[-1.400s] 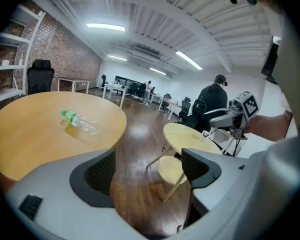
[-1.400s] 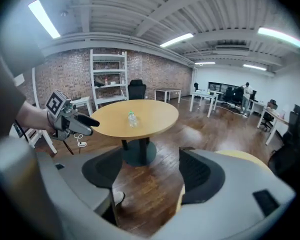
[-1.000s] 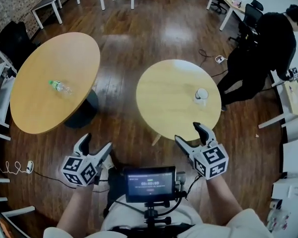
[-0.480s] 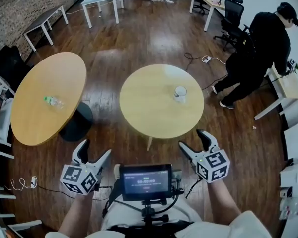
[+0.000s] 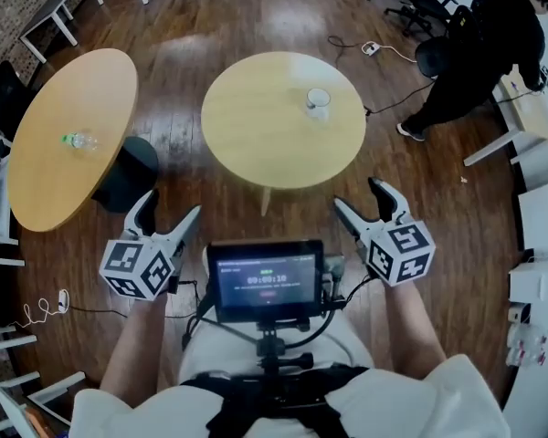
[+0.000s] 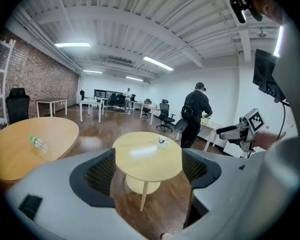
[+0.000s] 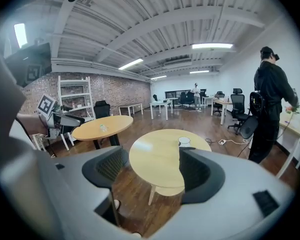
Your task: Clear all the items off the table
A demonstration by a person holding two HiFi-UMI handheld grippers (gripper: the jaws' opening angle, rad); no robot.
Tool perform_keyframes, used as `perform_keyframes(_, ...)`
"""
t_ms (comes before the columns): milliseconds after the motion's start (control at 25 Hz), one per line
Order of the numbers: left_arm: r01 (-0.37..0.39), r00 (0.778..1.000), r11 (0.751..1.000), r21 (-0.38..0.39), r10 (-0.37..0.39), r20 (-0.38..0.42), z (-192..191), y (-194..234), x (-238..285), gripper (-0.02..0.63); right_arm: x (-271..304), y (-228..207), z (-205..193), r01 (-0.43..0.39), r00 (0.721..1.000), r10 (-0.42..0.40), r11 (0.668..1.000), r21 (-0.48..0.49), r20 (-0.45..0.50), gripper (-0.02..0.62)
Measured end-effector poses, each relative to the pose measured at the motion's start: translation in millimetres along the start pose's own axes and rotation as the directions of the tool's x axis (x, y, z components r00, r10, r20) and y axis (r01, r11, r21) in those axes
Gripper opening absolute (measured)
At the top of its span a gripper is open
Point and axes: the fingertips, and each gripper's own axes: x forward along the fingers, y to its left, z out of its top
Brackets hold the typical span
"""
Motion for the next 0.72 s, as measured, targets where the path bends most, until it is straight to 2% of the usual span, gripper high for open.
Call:
perform_keyframes(320,0.021,0.998,1.000,-0.013,-0.022,-0.051,-12.6,-7.9,18.6,0.416,6.6,-4.7,-16.6,0.008,0.999,-0.007,1.000,0.029,-0.045,0.364)
perform_keyframes(560,0.072,0.994,0.997,-0.023,-0.074,-0.085,-18.0,37.2,55.3,0.416,57.7,3.8,-13.0,0.045,0.995,-0.040,0.998,0.051,-0.095,0.364)
perform_keyframes(720,0.096,0.990,0.995,-0.022,-0.098,-0.099,-17.4,43.6,66.1,0.416,63.1,1.1,-12.6,0.082,0.992,-0.073,0.994,0.078,-0.102,0.364)
